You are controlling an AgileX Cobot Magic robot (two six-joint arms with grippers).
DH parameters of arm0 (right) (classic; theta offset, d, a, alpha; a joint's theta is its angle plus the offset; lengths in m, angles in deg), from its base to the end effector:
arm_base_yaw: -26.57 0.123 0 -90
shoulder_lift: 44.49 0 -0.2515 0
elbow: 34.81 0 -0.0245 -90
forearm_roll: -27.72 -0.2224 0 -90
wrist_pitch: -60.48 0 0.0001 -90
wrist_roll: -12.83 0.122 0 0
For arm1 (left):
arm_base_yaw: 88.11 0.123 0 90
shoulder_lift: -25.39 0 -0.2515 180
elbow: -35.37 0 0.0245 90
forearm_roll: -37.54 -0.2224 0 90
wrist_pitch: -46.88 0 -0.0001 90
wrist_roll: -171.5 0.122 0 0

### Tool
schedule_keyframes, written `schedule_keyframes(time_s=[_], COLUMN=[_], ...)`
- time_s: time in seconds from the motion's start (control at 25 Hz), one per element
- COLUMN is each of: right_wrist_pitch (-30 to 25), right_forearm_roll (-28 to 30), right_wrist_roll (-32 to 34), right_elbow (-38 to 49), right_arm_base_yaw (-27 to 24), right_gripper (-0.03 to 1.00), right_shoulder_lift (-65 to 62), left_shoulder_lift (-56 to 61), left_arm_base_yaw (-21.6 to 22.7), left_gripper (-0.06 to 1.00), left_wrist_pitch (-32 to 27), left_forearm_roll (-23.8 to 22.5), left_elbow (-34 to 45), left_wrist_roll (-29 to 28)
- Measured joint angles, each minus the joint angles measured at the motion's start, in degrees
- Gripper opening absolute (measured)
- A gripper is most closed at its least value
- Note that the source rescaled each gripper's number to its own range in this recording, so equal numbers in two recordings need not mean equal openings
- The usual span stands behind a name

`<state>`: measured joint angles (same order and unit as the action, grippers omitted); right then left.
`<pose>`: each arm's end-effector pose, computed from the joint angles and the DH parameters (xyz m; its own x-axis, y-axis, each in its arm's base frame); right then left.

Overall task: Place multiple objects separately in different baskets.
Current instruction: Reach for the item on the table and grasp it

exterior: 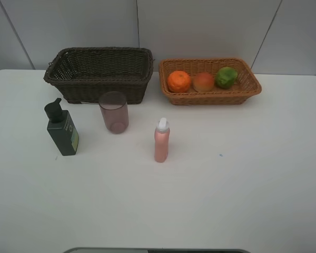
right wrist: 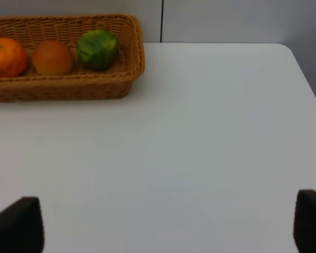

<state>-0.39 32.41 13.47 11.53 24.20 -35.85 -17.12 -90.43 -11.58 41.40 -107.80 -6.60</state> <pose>0.0286 -0.0099 0.2555 -0.4372 -0.0106 -0.8993 0.0930 0.9940 -0.0569 0.1101 -0.0115 0.2679 -0.7397 0.0279 -0.6724 0.0774 0.9960 -0.0439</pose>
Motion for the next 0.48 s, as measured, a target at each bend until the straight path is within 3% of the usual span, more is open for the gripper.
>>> schedule_keyframes(time_s=[0.28, 0.48], right_wrist_pitch=[0.0, 0.0], right_forearm_roll=[0.0, 0.0], right_wrist_roll=[0.0, 0.0], right_elbow=[0.0, 0.0], right_arm_base_yaw=[0.0, 0.0], right_gripper=[1.0, 1.0], right_shoulder_lift=[0.0, 0.0], left_shoulder_lift=[-25.94, -38.56], left_arm_base_yaw=[-0.37, -5.89], left_gripper=[1.0, 1.0], left_wrist_pitch=[1.45, 1.51], left_forearm_roll=[0.37, 0.17], left_elbow=[-10.55, -16.24], left_wrist_roll=[-5.63, -10.74])
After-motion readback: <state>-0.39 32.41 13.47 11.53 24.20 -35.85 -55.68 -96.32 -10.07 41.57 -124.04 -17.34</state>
